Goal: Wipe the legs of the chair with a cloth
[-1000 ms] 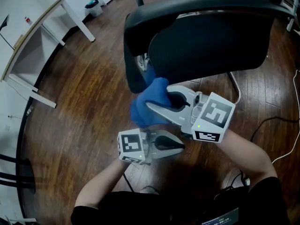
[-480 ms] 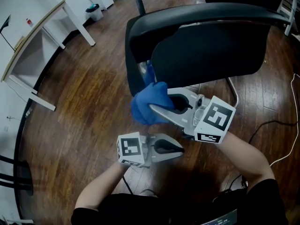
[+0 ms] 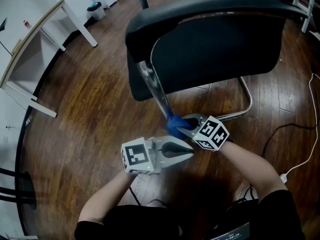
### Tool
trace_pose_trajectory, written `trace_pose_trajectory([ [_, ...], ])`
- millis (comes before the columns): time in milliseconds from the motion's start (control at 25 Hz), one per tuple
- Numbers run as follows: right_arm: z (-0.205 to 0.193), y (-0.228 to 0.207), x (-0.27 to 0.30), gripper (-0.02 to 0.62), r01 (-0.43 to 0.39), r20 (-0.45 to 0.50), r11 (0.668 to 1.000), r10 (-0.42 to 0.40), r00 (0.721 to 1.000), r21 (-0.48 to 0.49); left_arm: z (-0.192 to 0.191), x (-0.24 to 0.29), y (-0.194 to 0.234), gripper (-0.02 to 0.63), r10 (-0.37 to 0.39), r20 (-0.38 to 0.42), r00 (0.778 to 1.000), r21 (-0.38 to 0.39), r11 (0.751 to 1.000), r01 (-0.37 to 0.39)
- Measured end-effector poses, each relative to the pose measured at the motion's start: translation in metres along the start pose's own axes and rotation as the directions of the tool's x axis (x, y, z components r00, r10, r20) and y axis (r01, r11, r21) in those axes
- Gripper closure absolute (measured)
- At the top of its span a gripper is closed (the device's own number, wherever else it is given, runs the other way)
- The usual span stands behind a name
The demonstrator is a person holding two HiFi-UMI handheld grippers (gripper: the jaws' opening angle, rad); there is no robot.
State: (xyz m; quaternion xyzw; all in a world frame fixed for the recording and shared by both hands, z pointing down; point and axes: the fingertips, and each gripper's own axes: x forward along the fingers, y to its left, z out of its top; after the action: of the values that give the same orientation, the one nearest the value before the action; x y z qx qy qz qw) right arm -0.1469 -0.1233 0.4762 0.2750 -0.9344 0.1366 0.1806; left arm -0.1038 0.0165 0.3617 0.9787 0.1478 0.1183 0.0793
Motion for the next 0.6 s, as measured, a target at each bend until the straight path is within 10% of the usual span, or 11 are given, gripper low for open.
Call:
trace_pose_trajectory([
  [240,-0.074,-0.085,-0.051,0.538,0.269,-0.141,0.954,-0.251,0.958,0.133,-0.012,0.015,0.037,0.606,0.112,-0.012,0.994,-0.030,0.993,-0.113],
  [520,-0.163,-0.175,-0.150,0.538,0.537,-0.326,0.834,-0.477,0.816,0.123,-0.027,0.033,0.065,0.604,0.146,-0.028,0.989,-0.024,0.989,-0.146],
  [600,-0.179,-0.187,-0.166,0.538,0.532,-0.378,0.847,-0.486,0.788,0.021,-0.029,0.036,0.071,0.604,0.151,-0.040,0.988,-0.027,0.988,-0.152],
])
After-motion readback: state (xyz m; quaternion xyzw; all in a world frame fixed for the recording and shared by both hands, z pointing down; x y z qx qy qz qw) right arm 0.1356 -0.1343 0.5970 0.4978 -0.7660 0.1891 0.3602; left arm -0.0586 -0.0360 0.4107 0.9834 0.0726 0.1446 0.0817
